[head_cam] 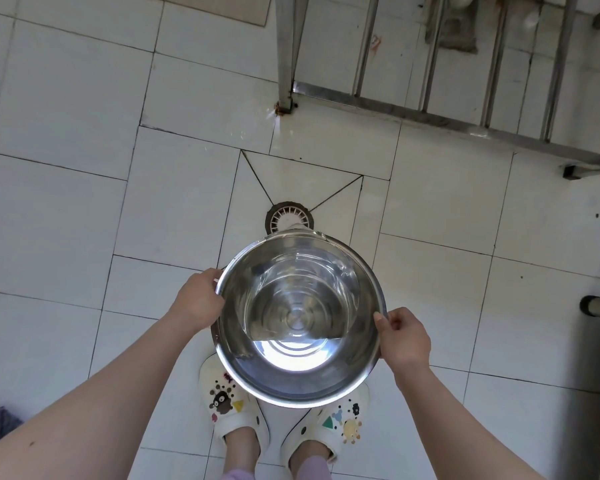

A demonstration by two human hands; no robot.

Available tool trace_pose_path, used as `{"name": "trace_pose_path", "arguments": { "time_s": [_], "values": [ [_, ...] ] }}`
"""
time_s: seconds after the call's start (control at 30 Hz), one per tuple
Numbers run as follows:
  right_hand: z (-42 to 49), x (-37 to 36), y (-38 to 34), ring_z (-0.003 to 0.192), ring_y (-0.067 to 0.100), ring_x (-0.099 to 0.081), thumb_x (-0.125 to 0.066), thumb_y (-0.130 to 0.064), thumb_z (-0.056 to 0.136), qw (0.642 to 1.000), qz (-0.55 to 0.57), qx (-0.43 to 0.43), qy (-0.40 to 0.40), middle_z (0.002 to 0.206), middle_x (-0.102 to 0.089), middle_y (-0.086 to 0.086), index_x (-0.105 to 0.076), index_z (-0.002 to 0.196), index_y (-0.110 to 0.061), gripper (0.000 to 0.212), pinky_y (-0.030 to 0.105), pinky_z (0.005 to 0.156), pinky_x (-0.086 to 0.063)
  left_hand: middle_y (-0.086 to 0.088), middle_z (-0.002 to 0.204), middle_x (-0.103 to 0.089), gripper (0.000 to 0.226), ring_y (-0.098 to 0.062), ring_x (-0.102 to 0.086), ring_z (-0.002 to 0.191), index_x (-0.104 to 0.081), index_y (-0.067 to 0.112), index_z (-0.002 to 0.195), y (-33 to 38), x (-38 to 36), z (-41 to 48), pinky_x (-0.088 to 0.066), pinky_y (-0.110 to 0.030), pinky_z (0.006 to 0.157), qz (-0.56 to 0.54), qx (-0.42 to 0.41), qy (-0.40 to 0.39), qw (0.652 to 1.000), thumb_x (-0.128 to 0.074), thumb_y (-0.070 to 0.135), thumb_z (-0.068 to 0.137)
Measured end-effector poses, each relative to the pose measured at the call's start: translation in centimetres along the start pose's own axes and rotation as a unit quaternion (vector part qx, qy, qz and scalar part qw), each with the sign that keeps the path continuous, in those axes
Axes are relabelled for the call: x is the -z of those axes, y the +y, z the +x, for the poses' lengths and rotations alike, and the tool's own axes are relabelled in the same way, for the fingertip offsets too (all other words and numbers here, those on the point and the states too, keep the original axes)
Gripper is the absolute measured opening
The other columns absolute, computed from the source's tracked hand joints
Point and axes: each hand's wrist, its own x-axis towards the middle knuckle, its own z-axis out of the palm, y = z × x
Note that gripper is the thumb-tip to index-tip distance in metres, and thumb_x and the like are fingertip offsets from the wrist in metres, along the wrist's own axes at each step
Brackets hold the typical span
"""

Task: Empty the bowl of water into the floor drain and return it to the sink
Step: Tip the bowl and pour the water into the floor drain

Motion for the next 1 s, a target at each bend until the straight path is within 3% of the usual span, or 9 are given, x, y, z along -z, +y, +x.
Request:
{"name": "trace_pose_path", "arguments": {
  "time_s": [0.47, 0.67, 1.0],
  "values": [
    [0.03, 0.01, 0.14, 0.083, 0.040, -0.064, -0.059, -0.025, 0.093, 1.000, -0.003, 0.004, -0.002, 0.067, -0.055, 0.004, -0.051, 0.075, -0.007, 0.027, 0.050, 0.081, -0.056, -0.011, 0.112, -0.066, 0.043, -0.026, -0.059, 0.087, -0.054, 0.009, 0.127, 0.07, 0.04, -0.08, -0.046, -0.029, 0.072, 0.008, 0.000, 0.005, 1.000, -0.049, -0.001, 0.085],
    [0.14, -0.06, 0.35, 0.082, 0.040, -0.065, -0.059, -0.025, 0.093, 1.000, -0.004, 0.003, 0.004, 0.067, -0.056, 0.004, -0.049, 0.072, -0.009, 0.028, 0.044, 0.078, -0.054, -0.013, 0.114, -0.066, 0.044, -0.027, -0.060, 0.089, -0.054, 0.009, 0.128, 0.04, 0.00, -0.22, -0.047, -0.031, 0.073, 0.009, 0.004, 0.005, 1.000, -0.049, 0.000, 0.085],
    [0.20, 0.02, 0.42, 0.081, 0.040, -0.065, -0.059, -0.025, 0.092, 1.000, 0.002, 0.003, 0.005, 0.065, -0.054, 0.002, -0.052, 0.074, -0.007, 0.026, 0.048, 0.079, -0.056, -0.014, 0.119, -0.065, 0.043, -0.031, -0.062, 0.101, -0.052, 0.007, 0.130, 0.25, -0.03, -0.29, -0.049, -0.034, 0.081, 0.016, 0.002, 0.008, 1.000, -0.051, 0.003, 0.087]
  ]
}}
